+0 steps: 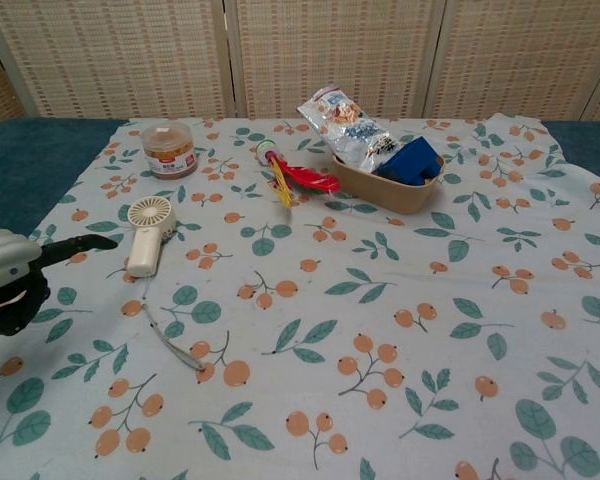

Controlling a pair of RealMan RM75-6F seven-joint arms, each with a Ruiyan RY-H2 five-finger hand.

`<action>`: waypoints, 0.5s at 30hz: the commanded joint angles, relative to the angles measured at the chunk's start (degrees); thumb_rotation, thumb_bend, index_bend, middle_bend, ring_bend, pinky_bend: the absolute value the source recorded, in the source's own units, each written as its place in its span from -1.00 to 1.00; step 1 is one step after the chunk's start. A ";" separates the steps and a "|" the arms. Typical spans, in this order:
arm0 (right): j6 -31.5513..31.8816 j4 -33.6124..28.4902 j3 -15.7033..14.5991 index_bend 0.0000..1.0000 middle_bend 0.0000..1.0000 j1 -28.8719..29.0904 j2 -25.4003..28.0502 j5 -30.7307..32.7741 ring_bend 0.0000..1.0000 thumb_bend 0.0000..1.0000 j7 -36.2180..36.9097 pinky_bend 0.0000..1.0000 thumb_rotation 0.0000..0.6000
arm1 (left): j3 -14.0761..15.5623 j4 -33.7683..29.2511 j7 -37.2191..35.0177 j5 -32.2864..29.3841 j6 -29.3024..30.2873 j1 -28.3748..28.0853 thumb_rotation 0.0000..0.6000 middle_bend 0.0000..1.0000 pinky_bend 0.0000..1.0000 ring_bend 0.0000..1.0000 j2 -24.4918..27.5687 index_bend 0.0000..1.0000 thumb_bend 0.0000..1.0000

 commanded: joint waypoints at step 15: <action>-1.77 0.75 2.00 -1.00 -1.00 1.01 -1.17 5.10 -1.00 -0.63 -1.93 -1.00 1.00 | -3.79 13.47 -2.62 -7.21 -5.54 -8.80 1.00 0.78 1.00 0.71 -7.02 -1.00 0.77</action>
